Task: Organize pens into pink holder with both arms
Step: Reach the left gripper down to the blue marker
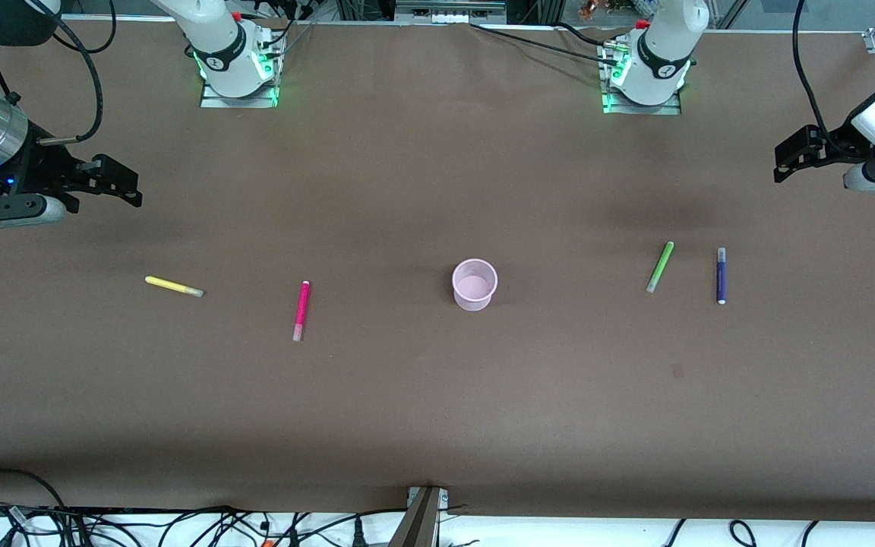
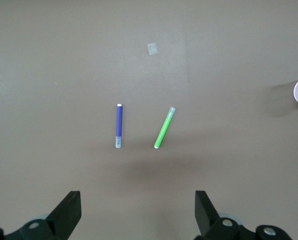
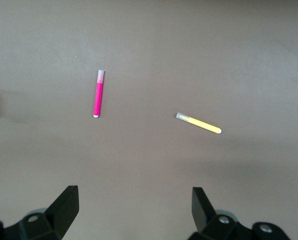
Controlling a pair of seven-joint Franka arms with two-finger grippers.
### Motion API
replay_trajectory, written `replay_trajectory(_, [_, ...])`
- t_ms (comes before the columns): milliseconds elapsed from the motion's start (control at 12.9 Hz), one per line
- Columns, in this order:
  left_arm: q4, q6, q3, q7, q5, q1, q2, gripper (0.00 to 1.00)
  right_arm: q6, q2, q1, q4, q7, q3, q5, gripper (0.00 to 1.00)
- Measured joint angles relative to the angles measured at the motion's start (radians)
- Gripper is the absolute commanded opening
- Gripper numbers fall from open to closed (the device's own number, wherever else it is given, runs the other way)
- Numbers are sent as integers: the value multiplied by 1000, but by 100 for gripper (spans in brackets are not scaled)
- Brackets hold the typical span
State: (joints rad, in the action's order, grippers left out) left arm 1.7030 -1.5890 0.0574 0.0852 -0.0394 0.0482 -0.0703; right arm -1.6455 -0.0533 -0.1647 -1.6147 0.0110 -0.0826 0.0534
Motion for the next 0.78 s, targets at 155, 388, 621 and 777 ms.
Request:
replay_trajectory(155, [0,0,0,0,0,-2,0,100,0,-1,0,0,0,-1,0,100])
replay_trajectory(388, [-9,0,3,0,0,-5,6,100,0,-1,1,0,0,-1,0,100])
replay_trajectory(621, [-28,50,-6,-1,-1,3,26,100,0,-2,1,0,0,-1,0,100])
replay_trajectory(777, [-30,74,-15,0,-1,28,43,100,0,-2,1,0,0,-1,0,100])
